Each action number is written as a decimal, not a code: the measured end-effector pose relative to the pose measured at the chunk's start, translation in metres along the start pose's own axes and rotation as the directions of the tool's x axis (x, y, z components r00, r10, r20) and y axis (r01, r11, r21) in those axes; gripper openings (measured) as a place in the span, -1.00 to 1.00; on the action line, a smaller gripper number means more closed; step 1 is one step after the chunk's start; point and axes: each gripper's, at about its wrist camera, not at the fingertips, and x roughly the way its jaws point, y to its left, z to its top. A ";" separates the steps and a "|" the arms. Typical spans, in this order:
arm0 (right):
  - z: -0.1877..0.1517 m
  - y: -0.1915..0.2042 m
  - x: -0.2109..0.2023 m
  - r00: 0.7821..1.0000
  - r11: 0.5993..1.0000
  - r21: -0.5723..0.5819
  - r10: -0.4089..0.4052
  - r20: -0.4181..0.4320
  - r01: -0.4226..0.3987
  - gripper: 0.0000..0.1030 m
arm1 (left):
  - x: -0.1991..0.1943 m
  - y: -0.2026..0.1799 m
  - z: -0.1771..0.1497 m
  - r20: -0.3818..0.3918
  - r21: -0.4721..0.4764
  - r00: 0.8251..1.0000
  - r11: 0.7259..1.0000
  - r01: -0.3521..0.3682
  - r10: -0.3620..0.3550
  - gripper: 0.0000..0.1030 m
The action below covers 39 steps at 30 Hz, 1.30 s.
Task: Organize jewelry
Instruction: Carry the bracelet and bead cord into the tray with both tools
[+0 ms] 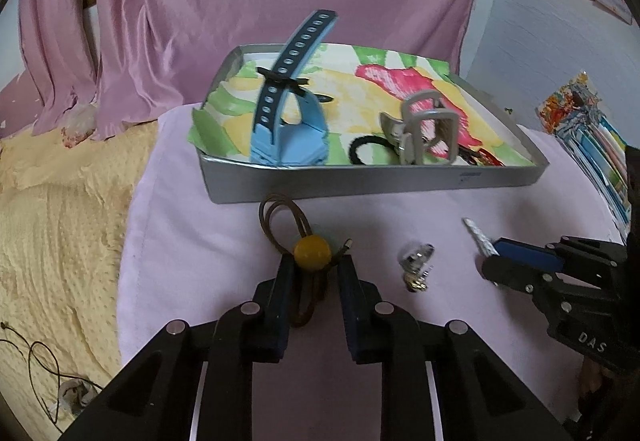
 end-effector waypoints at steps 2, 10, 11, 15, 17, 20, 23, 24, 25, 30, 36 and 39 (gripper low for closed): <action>-0.001 -0.001 -0.001 1.000 1.000 0.004 0.006 0.002 -0.006 -0.71 | -0.001 -0.003 -0.002 -0.001 0.002 1.000 1.000 0.008 -0.008 -0.62; -0.008 -0.009 -0.010 0.998 0.998 0.041 0.048 0.045 -0.050 -0.71 | -0.019 -0.002 -0.010 0.078 -0.062 0.996 0.997 0.043 -0.038 -0.64; -0.008 -0.010 -0.011 0.997 0.997 0.045 0.052 0.056 -0.055 -0.71 | -0.021 -0.001 -0.010 0.091 -0.068 0.995 0.996 0.050 -0.044 -0.64; -0.008 -0.013 -0.019 0.992 0.996 0.051 0.074 0.104 -0.080 -0.71 | -0.031 -0.005 -0.010 0.150 -0.068 0.987 0.996 0.066 -0.055 -0.64; -0.006 -0.017 -0.027 0.987 0.994 0.059 0.078 0.142 -0.087 -0.71 | -0.037 -0.009 -0.007 0.184 -0.066 0.981 0.995 0.077 -0.064 -0.64; 0.001 -0.026 -0.036 0.979 0.994 0.072 0.072 0.189 -0.087 -0.71 | -0.045 -0.017 0.005 0.232 -0.050 0.971 0.996 0.077 -0.063 -0.64; 0.010 -0.034 -0.043 0.973 0.995 0.075 0.052 0.225 -0.070 -0.71 | -0.043 -0.022 0.022 0.251 -0.039 0.966 0.996 0.077 -0.065 -0.64; 0.014 -0.037 -0.044 0.970 0.995 0.076 0.045 0.237 -0.065 -0.71 | -0.041 -0.023 0.026 0.254 -0.037 0.965 0.996 0.076 -0.064 -0.64; 0.018 -0.041 -0.046 0.968 0.995 0.078 0.038 0.249 -0.059 -0.71 | -0.038 -0.025 0.033 0.257 -0.035 0.964 0.997 0.074 -0.063 -0.64; 0.035 -0.057 -0.049 0.958 0.995 0.093 0.001 0.286 -0.029 -0.71 | -0.024 -0.035 0.060 0.260 -0.019 0.963 0.996 0.087 -0.079 -0.64; 0.053 -0.081 -0.031 0.966 0.991 0.135 -0.025 0.256 -0.010 -0.71 | 0.009 -0.042 0.082 0.188 -0.029 0.980 0.997 0.067 -0.060 -0.64; 0.057 -0.085 -0.017 0.974 0.990 0.139 -0.023 0.224 -0.009 -0.71 | 0.021 -0.042 0.083 0.153 -0.037 0.988 0.998 0.042 -0.036 -0.64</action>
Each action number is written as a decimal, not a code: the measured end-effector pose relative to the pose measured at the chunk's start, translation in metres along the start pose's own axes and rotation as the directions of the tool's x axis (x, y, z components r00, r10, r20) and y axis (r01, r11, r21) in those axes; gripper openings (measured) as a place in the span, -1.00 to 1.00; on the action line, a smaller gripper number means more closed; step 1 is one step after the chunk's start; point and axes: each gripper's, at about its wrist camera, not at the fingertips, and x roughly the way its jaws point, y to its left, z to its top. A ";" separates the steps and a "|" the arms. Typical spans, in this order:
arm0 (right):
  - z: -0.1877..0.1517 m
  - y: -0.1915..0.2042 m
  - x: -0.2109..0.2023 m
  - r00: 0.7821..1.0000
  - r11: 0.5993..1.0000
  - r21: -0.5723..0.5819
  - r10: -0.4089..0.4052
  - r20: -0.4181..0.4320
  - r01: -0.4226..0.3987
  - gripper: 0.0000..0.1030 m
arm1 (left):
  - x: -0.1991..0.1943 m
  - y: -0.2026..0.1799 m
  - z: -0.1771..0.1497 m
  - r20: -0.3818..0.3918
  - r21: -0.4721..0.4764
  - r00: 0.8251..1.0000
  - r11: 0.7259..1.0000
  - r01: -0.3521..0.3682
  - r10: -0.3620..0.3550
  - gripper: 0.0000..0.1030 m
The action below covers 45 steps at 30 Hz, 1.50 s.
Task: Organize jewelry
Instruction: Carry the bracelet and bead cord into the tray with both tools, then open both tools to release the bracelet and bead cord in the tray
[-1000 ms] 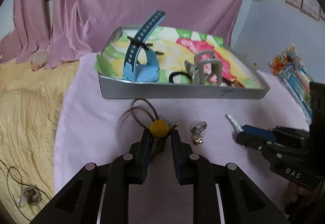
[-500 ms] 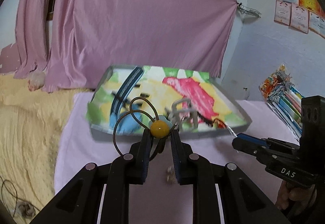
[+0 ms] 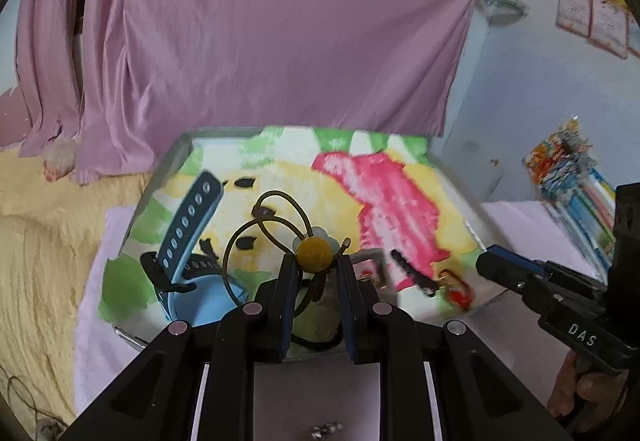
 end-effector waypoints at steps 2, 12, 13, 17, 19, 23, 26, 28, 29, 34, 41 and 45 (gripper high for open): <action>-0.002 0.000 0.009 1.000 1.000 -0.006 -0.006 -0.023 0.005 -0.71 | 0.001 0.001 0.001 0.001 0.004 1.000 1.000 -0.002 0.002 -0.64; -0.004 0.001 0.035 0.996 1.000 -0.020 -0.017 -0.090 0.015 -0.71 | 0.021 0.011 -0.003 -0.072 -0.012 0.997 0.999 -0.032 0.031 -0.64; -0.004 0.001 0.037 0.995 1.000 -0.021 -0.018 -0.098 0.016 -0.71 | 0.023 0.011 -0.004 -0.083 -0.012 0.996 0.999 -0.031 0.030 -0.64; -0.004 0.001 0.041 0.993 0.999 -0.027 -0.027 -0.114 0.024 -0.71 | 0.028 0.012 -0.006 -0.113 -0.010 0.993 0.999 -0.033 0.031 -0.64; -0.004 0.002 0.043 0.992 0.999 -0.030 -0.032 -0.119 0.028 -0.71 | 0.028 0.013 -0.006 -0.120 -0.013 0.992 0.999 -0.033 0.031 -0.63; -0.004 0.002 0.045 0.991 0.999 -0.036 -0.038 -0.125 0.033 -0.71 | 0.029 0.014 -0.007 -0.131 -0.013 0.990 0.999 -0.050 0.048 -0.63; -0.004 0.002 0.046 0.991 0.999 -0.035 -0.035 -0.127 0.031 -0.70 | 0.029 0.014 -0.007 -0.133 -0.015 0.990 0.999 -0.051 0.048 -0.62; -0.003 0.002 0.046 0.992 0.999 -0.032 -0.031 -0.126 0.028 -0.70 | 0.028 0.013 -0.007 -0.135 -0.010 0.989 0.998 -0.060 0.058 -0.62; -0.004 0.002 0.045 0.992 0.999 -0.031 -0.030 -0.124 0.026 -0.70 | 0.028 0.013 -0.007 -0.135 -0.008 0.989 0.998 -0.063 0.061 -0.62; -0.005 -0.001 0.036 0.995 1.000 -0.010 -0.020 -0.096 0.019 -0.69 | 0.020 0.012 -0.009 -0.110 -0.017 0.992 0.998 -0.066 0.064 -0.11; -0.007 -0.007 0.010 0.999 0.998 0.032 -0.048 0.008 0.048 -0.27 | 0.002 0.011 -0.012 -0.031 -0.033 0.999 0.999 -0.043 0.042 0.15; -0.009 -0.005 -0.012 0.991 0.996 0.029 -0.085 0.100 0.082 0.00 | -0.015 0.008 -0.016 0.048 -0.033 0.998 0.999 -0.041 0.043 0.41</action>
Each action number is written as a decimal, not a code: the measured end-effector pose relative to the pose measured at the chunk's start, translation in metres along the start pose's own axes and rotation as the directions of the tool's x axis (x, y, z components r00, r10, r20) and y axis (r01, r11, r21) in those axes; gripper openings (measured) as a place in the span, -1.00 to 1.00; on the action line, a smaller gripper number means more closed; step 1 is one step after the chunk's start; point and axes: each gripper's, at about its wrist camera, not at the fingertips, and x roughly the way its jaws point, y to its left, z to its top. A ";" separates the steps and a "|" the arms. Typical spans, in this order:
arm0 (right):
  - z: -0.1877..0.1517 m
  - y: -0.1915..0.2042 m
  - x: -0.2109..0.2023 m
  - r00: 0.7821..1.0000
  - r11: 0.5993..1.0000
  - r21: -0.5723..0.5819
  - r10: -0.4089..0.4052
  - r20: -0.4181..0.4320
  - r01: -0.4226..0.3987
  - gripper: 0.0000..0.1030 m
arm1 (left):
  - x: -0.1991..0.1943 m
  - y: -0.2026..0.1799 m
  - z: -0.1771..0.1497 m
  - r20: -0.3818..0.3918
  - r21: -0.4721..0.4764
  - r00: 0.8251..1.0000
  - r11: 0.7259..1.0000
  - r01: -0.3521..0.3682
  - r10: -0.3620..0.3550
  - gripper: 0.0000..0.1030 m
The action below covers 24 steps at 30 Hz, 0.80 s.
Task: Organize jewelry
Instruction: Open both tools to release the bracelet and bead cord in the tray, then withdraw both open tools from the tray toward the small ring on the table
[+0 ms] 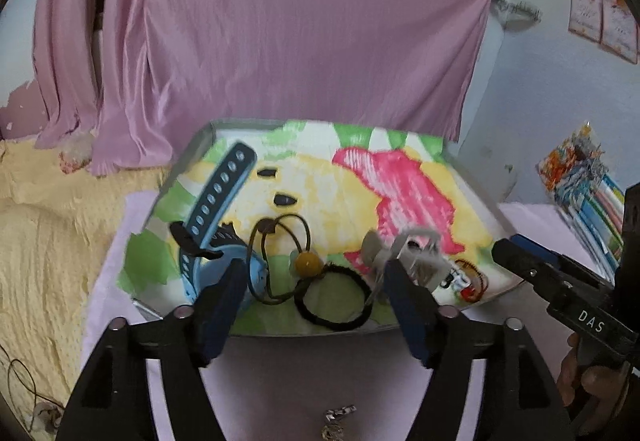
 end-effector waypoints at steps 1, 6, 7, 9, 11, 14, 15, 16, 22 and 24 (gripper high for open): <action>0.000 0.000 -0.006 1.000 1.000 0.001 -0.010 0.027 0.010 0.12 | -0.006 0.001 -0.001 0.026 -0.006 1.000 1.000 0.002 -0.002 0.49; -0.002 -0.002 -0.032 0.993 1.000 0.014 -0.014 0.116 0.013 0.45 | -0.032 0.003 -0.007 0.131 -0.022 0.991 1.000 0.009 -0.006 0.76; -0.003 -0.002 -0.035 0.992 1.000 0.014 -0.009 0.129 0.008 0.57 | -0.037 0.003 -0.009 0.155 -0.027 0.988 1.000 0.007 -0.003 0.87; -0.005 0.000 -0.044 0.987 1.000 0.012 0.004 0.159 -0.006 0.61 | -0.047 0.003 -0.013 0.202 -0.031 0.979 0.999 0.010 -0.003 0.89; -0.009 0.002 -0.053 0.982 1.000 -0.001 0.004 0.187 -0.004 0.64 | -0.056 0.001 -0.017 0.230 -0.023 0.973 1.000 0.005 0.001 0.91; -0.015 0.008 -0.066 0.972 1.000 -0.022 -0.011 0.235 0.016 0.81 | -0.066 0.000 -0.023 0.260 -0.016 0.966 1.000 -0.010 0.014 0.96; -0.018 0.009 -0.071 0.968 0.999 -0.027 -0.015 0.249 0.022 0.81 | -0.070 0.000 -0.026 0.275 -0.016 0.961 1.000 -0.014 0.017 0.98; -0.020 0.012 -0.076 0.963 0.999 -0.035 -0.021 0.269 0.031 0.81 | -0.074 0.000 -0.028 0.286 -0.016 0.958 1.000 -0.015 0.019 0.99; -0.034 0.020 -0.100 0.937 0.996 -0.057 -0.039 0.348 0.063 0.95 | -0.096 0.000 -0.046 0.338 -0.015 0.941 1.000 -0.026 0.029 0.99; -0.038 0.023 -0.106 0.931 0.996 -0.061 -0.041 0.362 0.068 0.95 | -0.102 0.000 -0.051 0.349 -0.012 0.936 0.999 -0.038 0.040 0.99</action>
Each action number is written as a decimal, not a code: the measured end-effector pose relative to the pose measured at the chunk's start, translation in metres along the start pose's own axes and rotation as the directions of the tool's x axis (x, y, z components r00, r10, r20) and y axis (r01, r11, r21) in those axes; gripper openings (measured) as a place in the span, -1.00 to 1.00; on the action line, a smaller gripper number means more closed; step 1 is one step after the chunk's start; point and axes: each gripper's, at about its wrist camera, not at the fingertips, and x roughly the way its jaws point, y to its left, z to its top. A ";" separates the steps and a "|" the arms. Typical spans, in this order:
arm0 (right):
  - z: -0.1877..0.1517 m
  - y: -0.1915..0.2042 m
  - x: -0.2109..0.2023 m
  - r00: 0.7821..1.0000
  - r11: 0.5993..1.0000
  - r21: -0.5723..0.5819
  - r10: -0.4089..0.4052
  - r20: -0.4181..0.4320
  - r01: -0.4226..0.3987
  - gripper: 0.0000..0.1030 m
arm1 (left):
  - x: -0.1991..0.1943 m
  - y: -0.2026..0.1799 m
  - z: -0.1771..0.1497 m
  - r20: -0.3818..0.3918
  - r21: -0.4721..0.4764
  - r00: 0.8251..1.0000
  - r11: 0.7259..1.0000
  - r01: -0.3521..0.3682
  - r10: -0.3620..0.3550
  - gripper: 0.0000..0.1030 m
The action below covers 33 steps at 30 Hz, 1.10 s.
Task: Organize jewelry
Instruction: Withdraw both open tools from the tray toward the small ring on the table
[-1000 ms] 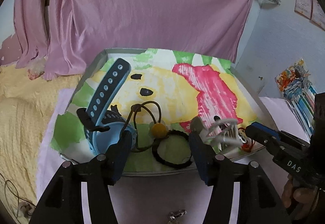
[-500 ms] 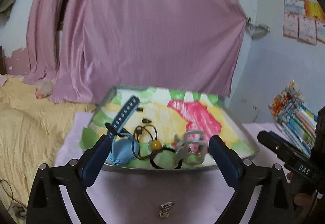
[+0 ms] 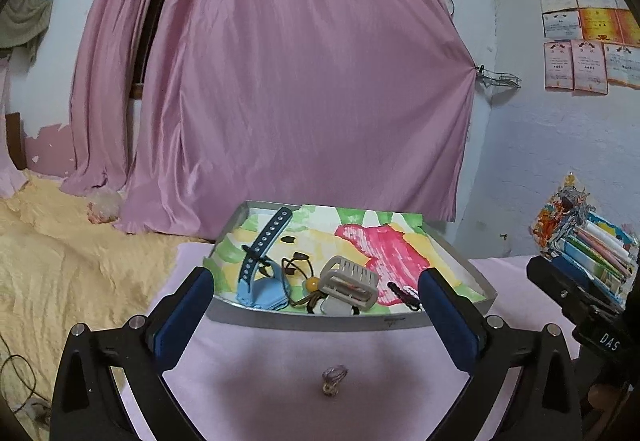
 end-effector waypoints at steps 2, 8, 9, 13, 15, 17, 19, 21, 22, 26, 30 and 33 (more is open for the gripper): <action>-0.002 0.002 -0.006 1.000 1.000 -0.002 0.002 0.007 -0.002 0.95 | -0.007 0.001 -0.002 0.009 0.003 1.000 1.000 -0.006 0.006 0.99; -0.006 0.008 -0.020 0.999 1.000 -0.011 0.016 0.037 -0.015 0.96 | -0.029 0.003 -0.008 0.049 0.005 0.999 1.000 -0.019 0.018 0.99; -0.007 0.009 -0.022 0.999 1.000 -0.015 0.019 0.046 -0.018 0.96 | -0.032 0.004 -0.010 0.053 0.004 0.998 1.000 -0.020 0.020 0.99; -0.008 0.012 -0.028 0.998 0.999 -0.040 0.030 0.061 -0.028 0.96 | -0.038 0.006 -0.015 0.051 0.001 0.998 1.000 -0.031 0.031 0.99; -0.009 0.016 -0.028 0.998 0.998 -0.061 0.035 0.051 -0.032 0.96 | -0.038 0.009 -0.019 0.035 -0.004 0.999 0.999 -0.034 0.034 0.99; -0.011 0.018 -0.025 0.999 0.996 -0.079 0.048 0.023 -0.046 0.96 | -0.036 0.011 -0.022 0.013 -0.006 0.999 0.999 -0.037 0.037 0.99; -0.011 0.019 -0.023 0.998 0.994 -0.083 0.066 -0.006 -0.066 0.96 | -0.032 0.013 -0.026 -0.016 -0.010 0.999 0.999 -0.034 0.034 0.99; -0.012 0.018 -0.020 0.996 0.993 -0.081 0.082 -0.037 -0.085 0.96 | -0.030 0.016 -0.029 -0.043 -0.020 0.999 0.999 -0.029 0.028 0.99; -0.012 0.018 -0.017 0.994 0.992 -0.078 0.091 -0.054 -0.095 0.96 | -0.026 0.018 -0.030 -0.067 -0.031 0.998 0.999 -0.021 0.018 0.99; -0.015 0.018 -0.008 0.987 0.991 -0.071 0.106 -0.122 -0.115 0.95 | -0.016 0.021 -0.038 -0.148 -0.058 0.989 0.998 0.008 -0.016 0.99; -0.019 0.019 0.002 0.977 0.989 -0.072 0.112 -0.184 -0.127 0.92 | -0.007 0.021 -0.043 -0.204 -0.067 0.979 0.998 0.009 -0.023 0.99; -0.022 0.022 0.009 0.965 0.986 -0.080 0.124 -0.229 -0.146 0.73 | -0.004 0.019 -0.046 -0.229 -0.065 0.973 0.998 0.017 -0.032 0.93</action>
